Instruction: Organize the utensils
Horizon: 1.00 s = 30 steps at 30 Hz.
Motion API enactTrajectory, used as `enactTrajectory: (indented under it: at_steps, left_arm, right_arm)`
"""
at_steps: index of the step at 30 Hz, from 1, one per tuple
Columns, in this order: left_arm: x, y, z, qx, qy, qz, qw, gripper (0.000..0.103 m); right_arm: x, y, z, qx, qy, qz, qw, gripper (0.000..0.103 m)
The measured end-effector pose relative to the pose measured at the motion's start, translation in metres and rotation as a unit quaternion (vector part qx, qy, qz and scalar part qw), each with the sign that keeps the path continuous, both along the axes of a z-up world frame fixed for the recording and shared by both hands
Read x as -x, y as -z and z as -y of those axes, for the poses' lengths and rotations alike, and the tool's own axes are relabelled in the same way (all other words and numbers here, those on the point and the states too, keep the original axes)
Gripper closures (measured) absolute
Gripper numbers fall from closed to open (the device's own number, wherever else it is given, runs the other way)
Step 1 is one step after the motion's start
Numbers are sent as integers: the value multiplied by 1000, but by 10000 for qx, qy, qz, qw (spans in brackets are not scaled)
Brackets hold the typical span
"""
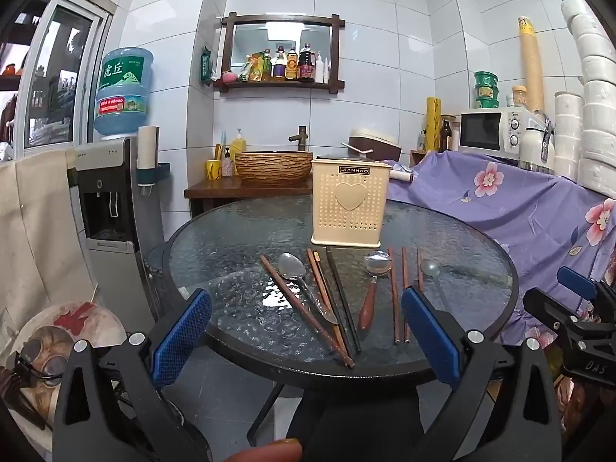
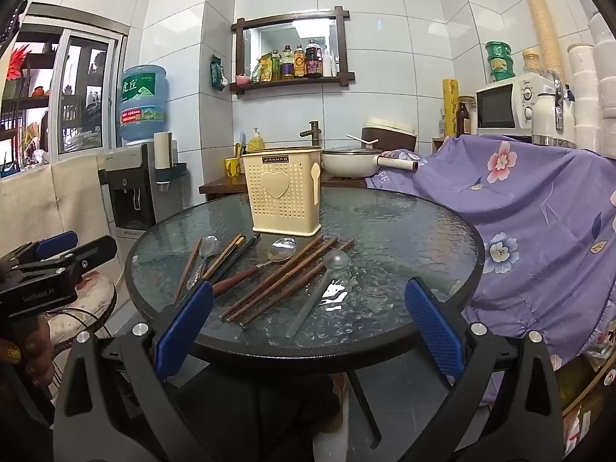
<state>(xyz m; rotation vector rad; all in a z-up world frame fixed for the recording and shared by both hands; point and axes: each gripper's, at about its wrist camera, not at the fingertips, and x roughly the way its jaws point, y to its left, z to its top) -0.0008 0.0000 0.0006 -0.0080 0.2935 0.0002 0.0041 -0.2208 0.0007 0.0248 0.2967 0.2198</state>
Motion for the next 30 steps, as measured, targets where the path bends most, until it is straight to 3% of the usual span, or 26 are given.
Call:
enactTrajectory:
  at_steps: [2,3,30]
  left_arm:
    - [2,-1,1,14,1,78,10000,6]
    - [-2,-1,-3,165,-19,-154,9997,6]
    - [-1,0,-3,138,-36,-77,9999,6]
  right_arm:
    - [0,0,0,-5,-2,-2,10000,5]
    - [0,1,0,-13,-8,-16,10000,5]
    - [-2,1,0,-29,-28,-41,10000,5]
